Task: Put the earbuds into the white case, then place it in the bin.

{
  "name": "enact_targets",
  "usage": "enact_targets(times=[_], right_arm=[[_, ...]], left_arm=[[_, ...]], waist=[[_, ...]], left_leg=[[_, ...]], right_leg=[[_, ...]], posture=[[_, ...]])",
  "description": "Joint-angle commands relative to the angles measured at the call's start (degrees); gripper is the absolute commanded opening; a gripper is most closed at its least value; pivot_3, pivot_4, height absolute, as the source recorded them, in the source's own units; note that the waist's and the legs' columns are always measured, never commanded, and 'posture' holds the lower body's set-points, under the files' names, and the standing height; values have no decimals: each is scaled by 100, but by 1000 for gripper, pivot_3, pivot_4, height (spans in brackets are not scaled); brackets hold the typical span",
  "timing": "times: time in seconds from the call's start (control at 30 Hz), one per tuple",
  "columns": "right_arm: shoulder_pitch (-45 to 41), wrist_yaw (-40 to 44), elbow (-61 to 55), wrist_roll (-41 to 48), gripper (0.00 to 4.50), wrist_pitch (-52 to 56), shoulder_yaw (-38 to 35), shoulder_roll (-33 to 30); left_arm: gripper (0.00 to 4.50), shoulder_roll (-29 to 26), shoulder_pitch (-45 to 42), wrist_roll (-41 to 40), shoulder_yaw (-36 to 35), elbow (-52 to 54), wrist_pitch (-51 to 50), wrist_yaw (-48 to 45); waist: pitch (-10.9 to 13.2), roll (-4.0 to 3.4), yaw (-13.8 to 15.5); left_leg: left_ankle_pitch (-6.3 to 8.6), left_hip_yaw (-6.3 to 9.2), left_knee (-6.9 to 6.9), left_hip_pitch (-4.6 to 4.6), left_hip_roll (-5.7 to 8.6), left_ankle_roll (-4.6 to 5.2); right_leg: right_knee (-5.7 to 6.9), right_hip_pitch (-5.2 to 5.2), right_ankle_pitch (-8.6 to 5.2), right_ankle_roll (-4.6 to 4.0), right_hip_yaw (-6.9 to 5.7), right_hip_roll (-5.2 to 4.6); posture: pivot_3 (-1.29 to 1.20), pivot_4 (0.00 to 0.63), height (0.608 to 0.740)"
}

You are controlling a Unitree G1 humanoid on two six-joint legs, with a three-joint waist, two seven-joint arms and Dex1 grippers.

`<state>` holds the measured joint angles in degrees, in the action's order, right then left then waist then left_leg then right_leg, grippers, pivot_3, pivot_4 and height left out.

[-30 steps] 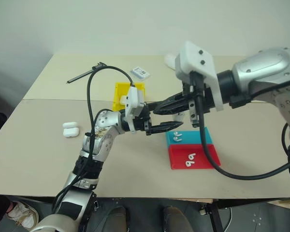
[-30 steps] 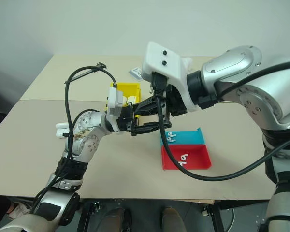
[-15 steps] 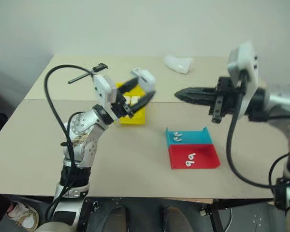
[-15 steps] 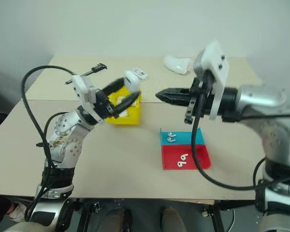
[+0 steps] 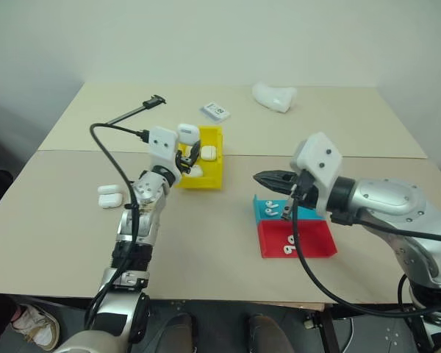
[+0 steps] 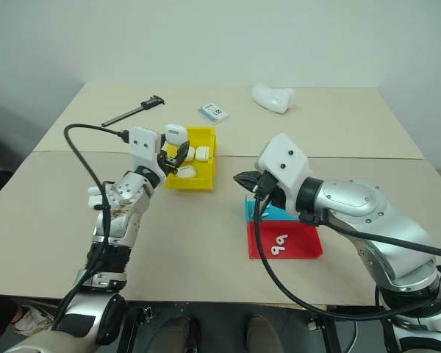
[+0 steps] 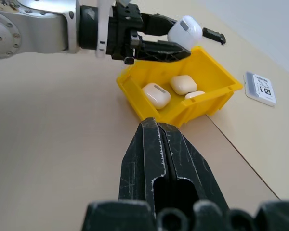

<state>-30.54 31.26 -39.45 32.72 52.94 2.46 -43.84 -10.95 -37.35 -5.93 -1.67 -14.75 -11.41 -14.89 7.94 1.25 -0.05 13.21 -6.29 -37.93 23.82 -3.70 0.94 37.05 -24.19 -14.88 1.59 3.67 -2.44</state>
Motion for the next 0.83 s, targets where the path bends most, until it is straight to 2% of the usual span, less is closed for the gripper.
enact_targets(times=[0.03,0.1,0.13,0.2,0.3,0.4,0.5,0.63,0.83], right_arm=[[37,-92,-138,-117,0,1,-6,7],[64,-96,-142,-120,0,3,-2,19],[83,-92,-144,-112,0,-6,-12,25],[110,-98,-151,-104,0,-14,-24,41],[199,-287,5,-176,0,-155,-130,269],[421,-416,325,-363,0,-804,-268,732],[603,-201,638,-307,0,-1105,-384,919],[913,460,941,-116,0,-1338,-544,719],[1365,1467,921,347,0,-1360,-1083,76]], left_arm=[[3718,-111,-126,71,99,-27,176,-224],[4435,-156,-106,46,75,29,186,-271],[4475,-191,-40,-54,6,186,151,-332],[4475,-308,106,-210,-74,519,15,-496],[4475,-815,647,-718,-202,1511,-500,-1207],[4475,-1558,1375,-1402,-467,2655,-1031,-2007],[4475,-2307,2070,-2172,-908,3621,-1525,-2684],[4475,-3197,3033,-3320,-1943,4609,-2158,-3360],[4475,-3780,3981,-4506,-3164,5211,-2728,-3699]], waist=[[0,0,-11],[0,0,-21],[0,0,-31],[0,0,-51],[0,-1,-124],[-1,2,-156],[-2,4,-143],[-2,4,-76],[-2,4,-60]], left_leg=[[0,0,0,0,-1,0],[0,-2,0,-1,-2,-1],[-1,-2,0,-2,-2,-1],[-1,-2,0,-2,-3,-2],[-1,-1,3,-3,-7,-1],[-3,-3,5,-6,-11,-6],[-8,-6,5,-8,-12,-13],[-7,-7,5,-17,-15,-12],[-5,-9,6,-32,-15,-9]], right_leg=[[1,-1,0,0,0,1],[5,-2,0,0,-1,2],[6,-2,0,-1,-1,3],[7,-1,0,-1,-1,4],[6,-4,0,-1,7,4],[10,-8,0,-1,10,6],[16,-7,0,-1,7,4],[10,4,-1,-2,1,1],[9,13,-3,-5,0,0]], posture=[[0,150,740],[0,150,740],[0,150,740],[0,150,740],[0,150,740],[0,150,740],[0,150,740],[0,150,740],[0,150,740]])
